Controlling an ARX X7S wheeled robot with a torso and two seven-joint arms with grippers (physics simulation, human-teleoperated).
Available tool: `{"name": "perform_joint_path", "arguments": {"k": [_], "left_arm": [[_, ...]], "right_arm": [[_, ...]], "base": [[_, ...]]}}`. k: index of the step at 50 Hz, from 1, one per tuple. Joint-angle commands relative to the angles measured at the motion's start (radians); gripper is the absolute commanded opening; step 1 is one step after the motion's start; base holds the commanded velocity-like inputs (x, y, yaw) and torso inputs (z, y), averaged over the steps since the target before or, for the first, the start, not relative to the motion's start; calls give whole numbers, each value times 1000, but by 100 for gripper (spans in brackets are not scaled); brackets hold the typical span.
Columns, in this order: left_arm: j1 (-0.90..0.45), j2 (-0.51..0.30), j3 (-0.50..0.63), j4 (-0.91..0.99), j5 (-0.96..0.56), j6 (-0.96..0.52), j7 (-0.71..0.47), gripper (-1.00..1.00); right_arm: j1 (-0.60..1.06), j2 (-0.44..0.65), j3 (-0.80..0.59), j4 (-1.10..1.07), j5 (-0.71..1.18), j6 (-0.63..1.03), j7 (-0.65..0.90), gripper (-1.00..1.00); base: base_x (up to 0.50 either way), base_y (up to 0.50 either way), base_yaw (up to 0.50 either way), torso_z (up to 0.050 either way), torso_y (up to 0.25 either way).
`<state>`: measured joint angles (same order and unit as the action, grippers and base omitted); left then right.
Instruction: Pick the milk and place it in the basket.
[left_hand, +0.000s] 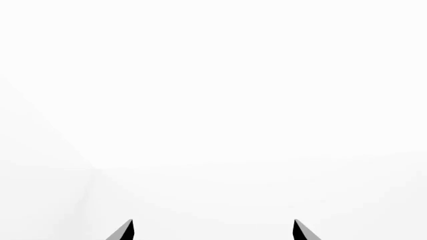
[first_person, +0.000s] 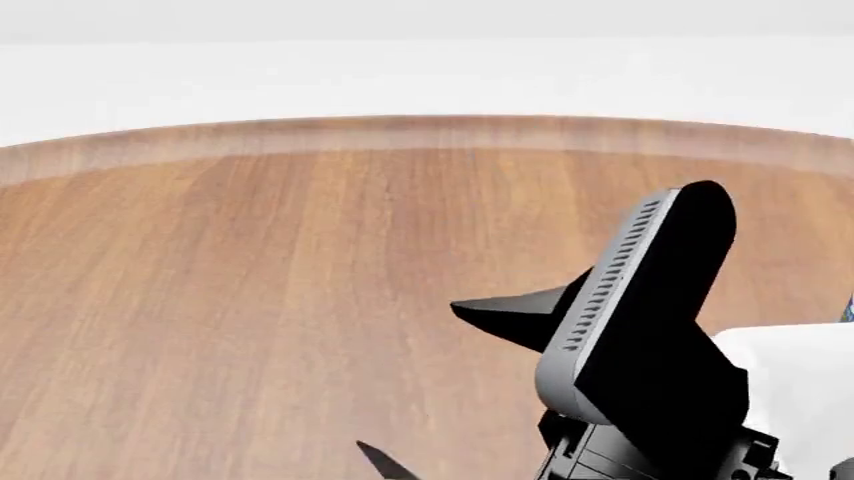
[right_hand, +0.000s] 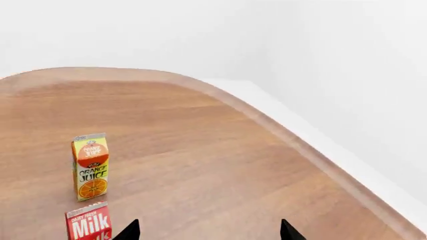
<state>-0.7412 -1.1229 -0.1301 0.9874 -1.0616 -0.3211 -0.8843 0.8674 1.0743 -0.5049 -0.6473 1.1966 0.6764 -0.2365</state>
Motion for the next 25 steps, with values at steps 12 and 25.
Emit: {"name": "perform_joint_path", "arguments": {"k": [12, 25], "left_arm": [[9, 1, 8, -5, 10, 6, 4, 100], [8, 0, 13, -7, 14, 8, 4, 100]], "right_arm": [[-69, 14, -69, -46, -64, -43, -197, 100], [-94, 0, -85, -44, -87, -66, -225, 100]], "base": [[0, 0, 0, 0, 0], [0, 0, 0, 0, 0]]}}
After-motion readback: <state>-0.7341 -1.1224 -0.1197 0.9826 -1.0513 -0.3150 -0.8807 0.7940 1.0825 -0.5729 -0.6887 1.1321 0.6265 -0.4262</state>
